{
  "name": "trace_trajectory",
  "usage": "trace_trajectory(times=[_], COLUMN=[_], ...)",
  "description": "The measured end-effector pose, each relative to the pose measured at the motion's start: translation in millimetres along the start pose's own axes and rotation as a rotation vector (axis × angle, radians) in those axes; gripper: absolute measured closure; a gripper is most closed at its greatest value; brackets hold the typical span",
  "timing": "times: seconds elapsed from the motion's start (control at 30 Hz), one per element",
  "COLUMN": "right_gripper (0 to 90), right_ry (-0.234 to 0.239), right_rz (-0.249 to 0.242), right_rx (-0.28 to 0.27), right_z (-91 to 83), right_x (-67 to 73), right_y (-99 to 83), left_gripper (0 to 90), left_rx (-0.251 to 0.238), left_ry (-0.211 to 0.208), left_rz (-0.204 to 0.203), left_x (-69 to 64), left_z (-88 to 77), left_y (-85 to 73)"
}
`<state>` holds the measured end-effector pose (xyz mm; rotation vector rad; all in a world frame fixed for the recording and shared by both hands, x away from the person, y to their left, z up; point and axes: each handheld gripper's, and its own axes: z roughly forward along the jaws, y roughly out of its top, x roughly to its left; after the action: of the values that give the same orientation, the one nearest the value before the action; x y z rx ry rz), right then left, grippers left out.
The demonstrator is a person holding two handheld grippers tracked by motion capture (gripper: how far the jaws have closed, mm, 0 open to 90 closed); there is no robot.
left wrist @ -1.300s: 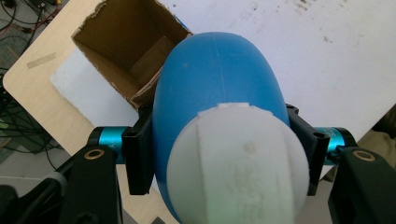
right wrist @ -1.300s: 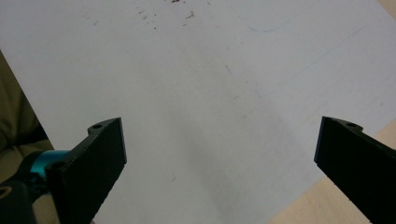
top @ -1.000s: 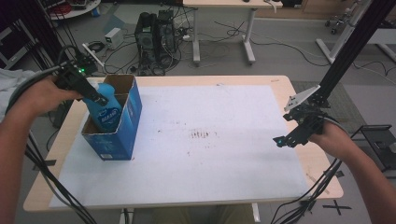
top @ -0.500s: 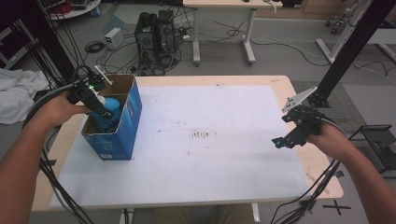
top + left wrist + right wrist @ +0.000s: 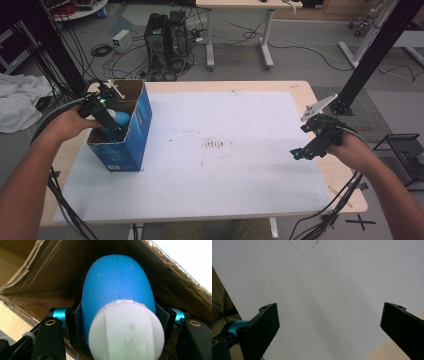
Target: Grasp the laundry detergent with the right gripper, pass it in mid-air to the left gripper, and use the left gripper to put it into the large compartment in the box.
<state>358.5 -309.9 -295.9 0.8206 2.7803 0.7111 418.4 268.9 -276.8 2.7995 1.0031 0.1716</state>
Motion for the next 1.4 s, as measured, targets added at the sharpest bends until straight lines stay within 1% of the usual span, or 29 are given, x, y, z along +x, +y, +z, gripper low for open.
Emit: trace_trajectory(times=[0.03, 0.07, 0.1, 0.13, 0.17, 0.2, 0.23, 0.3, 0.37, 0.4, 0.47, 0.57, 0.6, 0.7, 0.73, 0.77, 0.8, 0.87, 0.93, 1.07, 1.1, 1.13, 1.17, 1.2, 1.23, 1.27, 1.33, 1.37, 1.4], right_gripper=[1.3, 1.3, 1.2, 1.3, 1.3, 1.3, 1.3, 1.3, 1.2, 1.3, 1.3, 1.2, 1.3, 1.3, 1.2, 1.3, 1.3, 1.3, 1.2, 1.3, 1.3, 1.3, 1.3, 1.2, 1.3, 1.3, 1.2, 1.3, 1.2], right_ry=[0.005, 0.006, 0.004, 0.008, 0.007, 0.008, 0.009, 0.007, 0.012, 0.012, 0.015, 0.015, 0.013, 0.014, 0.014, 0.013, 0.014, 0.013, 0.013, 0.014, 0.012, 0.012, 0.013, 0.012, 0.009, 0.011, 0.012, 0.011, 0.008], right_rz=[-0.002, -0.005, 0.001, -0.003, 0.005, -0.002, 0.002, 0.001, -0.003, -0.002, -0.005, -0.004, 0.0, -0.006, -0.007, 0.003, -0.001, -0.004, -0.007, -0.015, -0.005, 0.001, -0.015, -0.013, -0.002, -0.008, -0.014, -0.005, -0.009], right_rx=[0.001, 0.001, 0.003, 0.0, 0.007, -0.001, 0.008, 0.009, 0.006, 0.008, 0.007, 0.0, 0.002, 0.006, 0.004, 0.011, 0.009, 0.006, 0.0, -0.003, 0.0, 0.0, -0.013, -0.007, -0.007, -0.008, -0.012, -0.008, -0.011], right_z=[0.5, 1.1, 1.5, 2.4, 2.8, 3.6, 3.3, 3.4, 3.7, 3.7, 4.0, 4.0, 3.8, 4.0, 4.1, 3.5, 3.6, 3.5, 3.5, 2.6, 1.5, 1.2, 1.3, 0.3, -0.3, -0.4, -0.4, -1.1, -1.1], right_x=[0.0, -0.2, 0.4, 0.1, 0.8, 0.5, 1.0, 1.1, 0.9, 0.9, 0.8, 1.2, 1.7, 1.9, 1.9, 2.8, 2.7, 3.0, 3.0, 3.2, 4.4, 5.1, 4.3, 4.7, 5.8, 5.7, 6.0, 6.9, 7.3], right_y=[0.0, -0.1, -0.3, -0.4, -0.3, -0.3, 0.1, 0.7, 0.7, 0.7, 0.4, 0.6, 0.7, 1.1, 1.2, 1.2, 1.3, 1.4, 1.3, 1.2, 1.2, 1.2, 1.2, 1.3, 1.2, 1.3, 1.8, 2.0, 2.3], left_gripper=[37.7, 37.6, 37.6, 37.5, 37.5, 37.5, 37.3, 37.3, 37.2, 37.2, 36.7, 34.0, 33.9, 33.8, 32.8, 29.2, 29.2, 29.2, 29.2, 29.2, 29.2, 29.1, 29.1, 29.1, 29.1, 29.1, 29.1, 29.1, 29.1], left_rx=[-0.004, 0.014, -0.01, 0.009, 0.004, -0.014, -0.061, -0.077, -0.063, -0.073, -0.071, -0.093, -0.087, -0.093, -0.1, -0.102, -0.112, -0.119, -0.117, -0.129, -0.134, -0.136, -0.14, -0.146, -0.155, -0.16, -0.168, -0.172, -0.181], left_ry=[-0.001, -0.006, -0.004, -0.007, -0.01, -0.011, -0.012, -0.013, -0.014, -0.016, -0.025, -0.03, -0.028, -0.032, -0.033, -0.035, -0.034, -0.036, -0.032, -0.029, -0.029, -0.029, -0.025, -0.026, -0.017, -0.023, -0.008, -0.006, -0.004], left_rz=[-0.005, 0.011, -0.019, 0.0, -0.013, -0.036, -0.088, -0.104, -0.088, -0.096, -0.085, -0.096, -0.088, -0.089, -0.091, -0.091, -0.099, -0.088, -0.081, -0.075, -0.084, -0.081, -0.082, -0.076, -0.074, -0.08, -0.081, -0.081, -0.09], left_x=[-0.4, 1.1, -0.7, 1.6, 1.4, 0.5, -2.6, -3.6, -2.0, -2.3, -1.2, -0.6, 0.2, 1.0, 1.1, 1.7, 1.2, 2.9, 2.6, 2.1, 1.4, 0.9, 0.4, 0.6, -0.2, -1.4, -2.0, -1.4, -2.2], left_z=[0.5, -0.7, 1.4, 0.2, 0.7, 2.2, 5.1, 6.3, 5.4, 6.1, 4.6, 2.3, 1.2, -2.0, -2.7, -3.4, -4.5, -8.9, -12.1, -19.3, -20.2, -22.0, -23.8, -25.5, -27.1, -28.6, -32.0, -34.0, -35.5], left_y=[0.1, 0.5, 0.3, 0.4, 0.3, 0.1, -0.1, 0.1, 0.4, 0.2, 0.3, 0.0, -0.4, -1.9, -2.3, -2.7, -3.3, -4.7, -5.2, -6.3, -6.6, -7.1, -7.5, -8.0, -8.3, -8.5, -8.7, -8.8, -8.9])
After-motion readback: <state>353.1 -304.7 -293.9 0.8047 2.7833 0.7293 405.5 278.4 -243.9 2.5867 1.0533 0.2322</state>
